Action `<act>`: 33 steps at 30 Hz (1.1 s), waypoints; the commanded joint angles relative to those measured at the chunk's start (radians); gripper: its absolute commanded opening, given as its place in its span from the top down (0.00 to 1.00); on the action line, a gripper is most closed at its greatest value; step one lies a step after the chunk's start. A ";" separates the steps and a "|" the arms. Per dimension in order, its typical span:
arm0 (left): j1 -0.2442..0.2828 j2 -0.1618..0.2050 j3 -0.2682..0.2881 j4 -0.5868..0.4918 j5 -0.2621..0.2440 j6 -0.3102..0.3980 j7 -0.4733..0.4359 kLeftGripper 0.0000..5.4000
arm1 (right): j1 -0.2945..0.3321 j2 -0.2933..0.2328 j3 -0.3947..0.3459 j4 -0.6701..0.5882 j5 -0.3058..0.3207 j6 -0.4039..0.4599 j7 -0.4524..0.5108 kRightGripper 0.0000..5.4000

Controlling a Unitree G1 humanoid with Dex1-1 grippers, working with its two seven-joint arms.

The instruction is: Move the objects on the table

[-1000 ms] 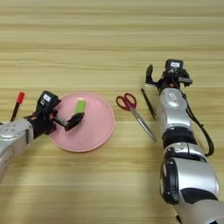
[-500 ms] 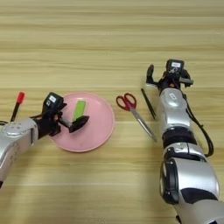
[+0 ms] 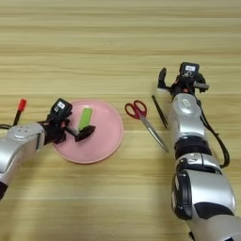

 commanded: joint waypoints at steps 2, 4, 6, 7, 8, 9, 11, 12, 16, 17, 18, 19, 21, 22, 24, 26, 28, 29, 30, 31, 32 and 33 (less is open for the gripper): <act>-0.021 0.005 -0.026 0.027 0.034 0.012 -0.005 0.00 | 0.008 0.006 -0.005 -0.022 0.014 0.021 -0.008 0.01; -0.023 0.007 -0.038 0.031 0.047 0.013 -0.007 0.00 | 0.010 0.005 -0.004 -0.023 0.017 0.022 -0.008 0.01; -0.026 0.005 -0.047 0.038 0.060 0.013 -0.006 0.00 | 0.011 0.005 -0.003 -0.026 0.019 0.024 -0.009 0.01; -0.027 0.005 -0.051 0.041 0.065 0.012 -0.005 0.00 | 0.011 0.005 -0.003 -0.027 0.019 0.024 -0.010 0.01; -0.029 0.005 -0.054 0.044 0.069 0.011 -0.006 0.00 | 0.011 0.005 -0.003 -0.028 0.019 0.024 -0.010 0.01; -0.031 0.003 -0.056 0.049 0.073 0.009 -0.006 0.00 | 0.011 0.005 -0.002 -0.028 0.019 0.024 -0.011 0.01; -0.035 -0.001 -0.058 0.062 0.081 0.005 -0.006 0.00 | 0.011 0.006 -0.002 -0.028 0.020 0.024 -0.011 0.01; -0.036 -0.003 -0.058 0.069 0.084 0.002 -0.006 0.00 | 0.011 0.006 -0.002 -0.028 0.020 0.024 -0.012 0.01; -0.041 -0.010 -0.060 0.093 0.099 -0.005 0.003 0.00 | 0.011 0.005 -0.003 -0.030 0.021 0.025 -0.012 0.01; -0.043 -0.011 -0.060 0.099 0.102 -0.007 0.005 0.00 | 0.010 0.005 -0.003 -0.030 0.022 0.024 -0.012 0.01; -0.044 -0.013 -0.060 0.104 0.104 -0.008 0.006 0.00 | 0.010 0.004 -0.004 -0.029 0.022 0.024 -0.012 0.01; -0.046 -0.015 -0.059 0.108 0.106 -0.009 0.007 0.00 | 0.010 0.003 -0.004 -0.029 0.022 0.025 -0.011 0.01; -0.048 -0.017 -0.059 0.115 0.109 -0.012 0.009 0.00 | 0.010 0.001 -0.006 -0.029 0.023 0.025 -0.011 0.01; -0.051 -0.019 -0.059 0.120 0.111 -0.013 0.010 0.00 | 0.010 0.000 -0.006 -0.030 0.023 0.025 -0.011 0.01; -0.054 -0.022 -0.059 0.127 0.114 -0.015 0.011 0.00 | 0.011 0.000 -0.006 -0.032 0.023 0.025 -0.012 0.01; -0.056 -0.025 -0.058 0.133 0.118 -0.017 0.012 0.00 | 0.011 0.000 -0.007 -0.033 0.023 0.025 -0.013 0.01; -0.059 -0.028 -0.058 0.142 0.122 -0.020 0.013 0.00 | 0.011 0.000 -0.007 -0.034 0.024 0.025 -0.013 0.01; -0.060 -0.029 -0.057 0.146 0.124 -0.021 0.013 0.00 | 0.011 0.000 -0.008 -0.034 0.024 0.025 -0.013 0.01; -0.062 -0.030 -0.057 0.150 0.127 -0.022 0.013 0.00 | 0.011 -0.001 -0.008 -0.034 0.024 0.025 -0.013 0.01; -0.064 -0.031 -0.057 0.155 0.129 -0.024 0.014 0.00 | 0.011 -0.001 -0.008 -0.034 0.024 0.025 -0.013 0.01; -0.066 -0.032 -0.057 0.160 0.131 -0.026 0.014 0.00 | 0.011 -0.001 -0.009 -0.034 0.024 0.025 -0.013 0.01; -0.069 -0.033 -0.058 0.166 0.133 -0.028 0.015 0.00 | 0.011 -0.001 -0.009 -0.035 0.024 0.025 -0.013 0.01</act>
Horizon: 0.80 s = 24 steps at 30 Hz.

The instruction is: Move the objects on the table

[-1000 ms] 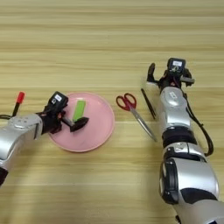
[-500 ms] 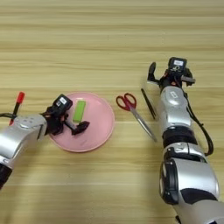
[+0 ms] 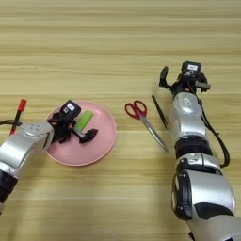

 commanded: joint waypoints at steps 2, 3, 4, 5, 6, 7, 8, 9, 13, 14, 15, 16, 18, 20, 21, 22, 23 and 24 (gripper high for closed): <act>-0.004 0.001 -0.006 0.045 0.027 0.006 0.008 0.00 | 0.008 -0.001 -0.005 -0.011 0.008 0.016 -0.007 0.01; -0.005 0.000 -0.007 0.047 0.029 0.004 0.009 0.00 | 0.008 -0.002 -0.005 -0.012 0.008 0.016 -0.007 0.01; -0.005 0.000 -0.008 0.048 0.030 0.003 0.009 0.00 | 0.008 -0.002 -0.006 -0.014 0.008 0.017 -0.008 0.01; -0.005 0.001 -0.008 0.048 0.031 0.001 0.010 0.00 | 0.009 -0.002 -0.006 -0.015 0.008 0.017 -0.008 0.01; -0.005 0.001 -0.008 0.049 0.032 0.000 0.010 0.00 | 0.009 -0.002 -0.006 -0.016 0.008 0.018 -0.008 0.01; -0.005 0.001 -0.008 0.049 0.033 -0.001 0.011 0.00 | 0.009 -0.002 -0.006 -0.017 0.009 0.018 -0.008 0.01; -0.005 0.001 -0.008 0.049 0.035 -0.002 0.011 0.00 | 0.009 -0.002 -0.006 -0.017 0.008 0.018 -0.008 0.01; -0.005 0.001 -0.008 0.049 0.035 -0.002 0.011 0.00 | 0.010 -0.002 -0.006 -0.018 0.009 0.018 -0.008 0.01; -0.004 0.001 -0.006 0.047 0.037 -0.002 0.012 0.00 | 0.010 -0.002 -0.007 -0.018 0.009 0.019 -0.008 0.01; -0.003 0.001 -0.005 0.046 0.038 -0.001 0.012 0.00 | 0.010 -0.002 -0.007 -0.019 0.009 0.019 -0.008 0.01; -0.001 0.004 -0.005 0.038 0.039 0.003 0.010 0.00 | 0.010 -0.003 -0.007 -0.020 0.009 0.019 -0.008 0.01; 0.000 0.006 -0.005 0.032 0.039 0.006 0.009 0.00 | 0.010 -0.003 -0.007 -0.021 0.009 0.020 -0.008 0.01; 0.001 0.011 -0.004 0.022 0.040 0.010 0.006 0.00 | 0.008 -0.003 -0.007 -0.020 0.009 0.019 -0.008 0.01; 0.000 0.018 -0.002 0.018 0.042 0.012 0.002 0.00 | 0.007 -0.002 -0.007 -0.017 0.009 0.018 -0.009 0.01; 0.000 0.023 -0.002 0.016 0.044 0.014 0.000 0.00 | 0.006 -0.002 -0.007 -0.017 0.009 0.018 -0.010 0.01; 0.000 0.028 -0.002 0.012 0.045 0.016 -0.003 0.00 | 0.006 -0.002 -0.007 -0.016 0.008 0.018 -0.010 0.01; 0.001 0.032 -0.002 0.009 0.045 0.019 -0.005 0.00 | 0.005 -0.001 -0.007 -0.016 0.008 0.018 -0.010 0.01; 0.001 0.037 -0.002 0.006 0.046 0.022 -0.007 0.00 | 0.005 -0.001 -0.007 -0.016 0.008 0.018 -0.010 0.01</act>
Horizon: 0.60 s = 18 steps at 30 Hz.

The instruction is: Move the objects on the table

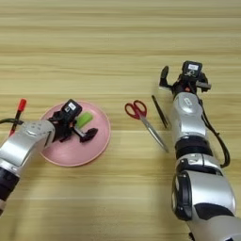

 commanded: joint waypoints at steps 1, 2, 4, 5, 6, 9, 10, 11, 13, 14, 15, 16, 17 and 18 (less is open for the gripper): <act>0.010 0.040 0.000 -0.008 0.024 0.034 -0.007 0.00 | 0.001 0.000 -0.005 -0.007 0.008 0.017 -0.010 0.01; 0.010 0.044 -0.002 -0.009 0.026 0.036 -0.009 0.00 | 0.000 0.000 -0.005 -0.007 0.008 0.016 -0.010 0.01; 0.010 0.050 -0.006 -0.009 0.027 0.039 -0.012 0.00 | -0.002 -0.001 -0.006 -0.006 0.009 0.016 -0.011 0.01; 0.009 0.055 -0.011 -0.006 0.030 0.039 -0.016 0.00 | -0.002 -0.001 -0.007 -0.006 0.009 0.016 -0.012 0.01; 0.009 0.058 -0.018 -0.004 0.034 0.039 -0.019 0.00 | -0.003 -0.001 -0.007 -0.006 0.009 0.016 -0.012 0.01; 0.010 0.068 -0.031 0.003 0.041 0.038 -0.027 0.00 | -0.004 0.000 -0.008 -0.006 0.009 0.015 -0.014 0.01; 0.010 0.069 -0.031 0.003 0.043 0.038 -0.029 0.00 | -0.004 0.001 -0.008 -0.005 0.009 0.015 -0.014 0.01; 0.010 0.069 -0.030 0.004 0.043 0.037 -0.030 0.00 | -0.004 0.002 -0.007 -0.005 0.009 0.015 -0.015 0.01; 0.011 0.066 -0.027 0.008 0.043 0.035 -0.029 0.00 | -0.005 0.002 -0.007 -0.004 0.010 0.015 -0.016 0.01; 0.011 0.065 -0.027 0.010 0.043 0.032 -0.029 0.00 | -0.006 0.001 -0.007 -0.003 0.011 0.014 -0.016 0.01; 0.011 0.064 -0.026 0.013 0.043 0.031 -0.028 0.00 | -0.007 0.001 -0.007 -0.002 0.012 0.014 -0.016 0.01; 0.010 0.064 -0.026 0.015 0.044 0.030 -0.028 0.00 | -0.007 0.000 -0.007 -0.001 0.012 0.014 -0.016 0.01; 0.009 0.064 -0.027 0.018 0.045 0.031 -0.028 0.00 | -0.007 -0.001 -0.007 -0.001 0.013 0.013 -0.016 0.01; 0.008 0.064 -0.028 0.022 0.046 0.032 -0.029 0.00 | -0.008 -0.001 -0.007 0.000 0.013 0.013 -0.016 0.01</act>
